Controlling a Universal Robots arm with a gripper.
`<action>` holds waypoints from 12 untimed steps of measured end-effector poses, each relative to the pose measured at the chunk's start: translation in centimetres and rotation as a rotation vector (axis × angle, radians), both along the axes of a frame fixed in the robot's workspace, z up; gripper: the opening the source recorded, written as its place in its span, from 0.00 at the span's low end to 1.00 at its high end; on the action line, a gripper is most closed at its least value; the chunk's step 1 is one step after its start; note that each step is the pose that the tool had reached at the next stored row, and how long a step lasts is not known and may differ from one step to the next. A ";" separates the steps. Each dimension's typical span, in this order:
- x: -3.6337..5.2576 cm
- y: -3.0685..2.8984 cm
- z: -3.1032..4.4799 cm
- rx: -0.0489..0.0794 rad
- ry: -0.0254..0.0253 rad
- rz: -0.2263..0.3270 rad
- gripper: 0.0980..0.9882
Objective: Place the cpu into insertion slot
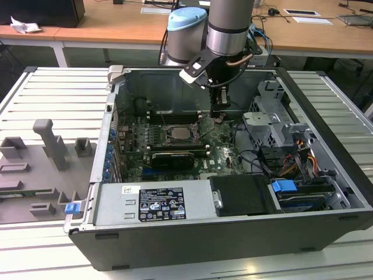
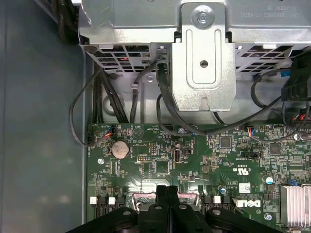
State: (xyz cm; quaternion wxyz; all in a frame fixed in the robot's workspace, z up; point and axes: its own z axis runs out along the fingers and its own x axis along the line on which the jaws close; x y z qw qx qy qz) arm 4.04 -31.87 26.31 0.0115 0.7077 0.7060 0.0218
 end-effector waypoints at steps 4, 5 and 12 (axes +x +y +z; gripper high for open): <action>0.19 0.00 -0.18 0.000 0.0018 0.000 0.01; 0.22 0.00 -0.21 0.000 0.0018 0.000 0.01; 0.86 -0.01 -0.57 0.000 0.0122 0.000 0.01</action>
